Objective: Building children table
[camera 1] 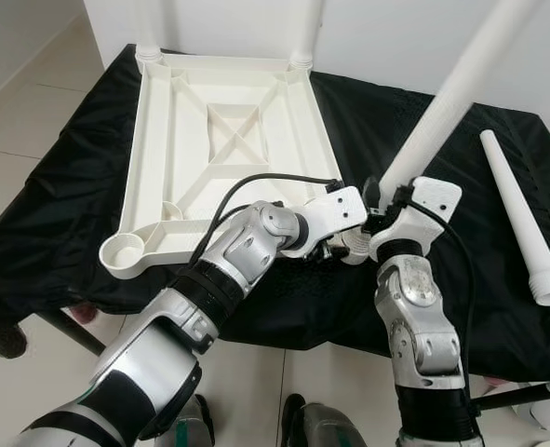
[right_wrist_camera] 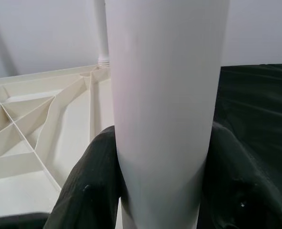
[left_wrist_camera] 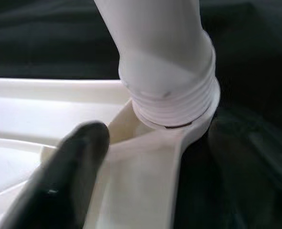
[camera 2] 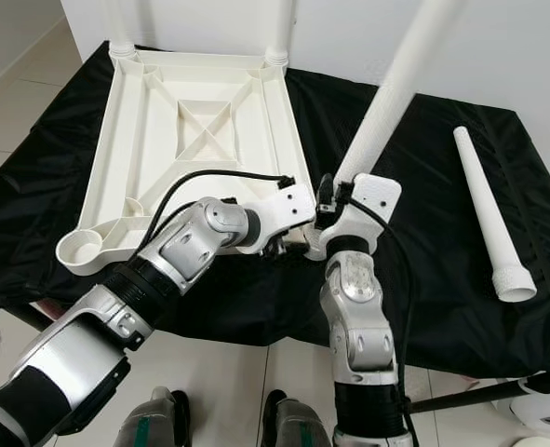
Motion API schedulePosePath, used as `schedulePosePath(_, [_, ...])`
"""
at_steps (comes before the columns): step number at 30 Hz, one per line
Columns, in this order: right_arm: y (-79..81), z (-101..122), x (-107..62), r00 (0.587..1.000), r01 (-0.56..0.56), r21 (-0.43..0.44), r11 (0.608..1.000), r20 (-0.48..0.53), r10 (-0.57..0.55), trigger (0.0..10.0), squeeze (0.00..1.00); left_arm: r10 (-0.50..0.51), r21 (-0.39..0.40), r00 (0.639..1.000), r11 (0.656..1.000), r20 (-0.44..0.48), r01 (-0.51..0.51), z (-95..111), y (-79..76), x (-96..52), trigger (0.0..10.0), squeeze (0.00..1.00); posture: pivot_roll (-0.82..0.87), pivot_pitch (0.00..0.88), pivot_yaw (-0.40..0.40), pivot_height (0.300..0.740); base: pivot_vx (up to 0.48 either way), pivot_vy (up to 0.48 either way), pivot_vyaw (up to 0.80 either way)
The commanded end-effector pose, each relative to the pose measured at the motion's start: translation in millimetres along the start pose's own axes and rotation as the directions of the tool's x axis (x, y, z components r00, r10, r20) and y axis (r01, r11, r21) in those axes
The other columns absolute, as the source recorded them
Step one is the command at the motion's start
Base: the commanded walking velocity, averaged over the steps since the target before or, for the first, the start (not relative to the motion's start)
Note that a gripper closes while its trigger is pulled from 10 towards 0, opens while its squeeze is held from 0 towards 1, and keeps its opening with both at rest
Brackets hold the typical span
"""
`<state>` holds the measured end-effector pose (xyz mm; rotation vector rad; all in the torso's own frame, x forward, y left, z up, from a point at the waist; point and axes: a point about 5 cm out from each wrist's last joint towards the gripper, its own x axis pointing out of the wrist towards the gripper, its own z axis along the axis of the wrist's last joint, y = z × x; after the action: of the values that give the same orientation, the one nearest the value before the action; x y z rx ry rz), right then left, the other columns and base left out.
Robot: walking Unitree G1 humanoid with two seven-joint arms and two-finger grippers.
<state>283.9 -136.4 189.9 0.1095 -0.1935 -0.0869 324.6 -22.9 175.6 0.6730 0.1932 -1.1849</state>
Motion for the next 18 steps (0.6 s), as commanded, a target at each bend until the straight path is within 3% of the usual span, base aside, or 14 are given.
schedulePosePath(1, [2.2,2,4.4,1.0,-0.029,0.014,0.999,-0.003,0.029,10.0,0.0,-0.026,0.013,0.999,1.0,0.034,0.026,12,-0.6,-1.6,10.0,0.13,0.02,0.088,-0.063,0.74,0.0,0.0,0.0])
schedulePosePath(2, [2.9,5,6.8,0.999,-0.041,0.021,0.999,0.008,0.041,10.0,0.0,-0.025,0.012,0.999,1.0,0.043,0.025,14,0.5,-3.3,10.0,0.0,0.02,0.088,-0.063,0.74,0.0,0.0,0.0])
schedulePosePath(5, [2.9,5,6.8,0.999,-0.041,0.021,0.999,0.008,0.041,10.0,0.0,-0.025,0.012,0.999,1.0,0.043,0.025,14,0.5,-3.3,10.0,0.0,0.02,0.088,-0.063,0.74,0.0,0.0,0.0])
schedulePosePath(11, [3.7,27,20.5,0.993,-0.086,0.011,0.996,0.085,0.085,10.0,0.0,0.038,-0.014,0.996,0.999,0.085,-0.037,21,9.9,-12.5,10.0,0.0,0.03,0.078,-0.071,0.74,0.0,0.0,0.0])
schedulePosePath(18, [-4.0,29,28.2,0.993,-0.08,-0.012,0.997,0.092,0.081,10.0,0.0,0.085,-0.06,0.992,0.995,0.097,-0.08,17,15.6,-21.6,10.0,0.0,0.03,0.07,-0.078,0.74,0.0,0.0,0.0])
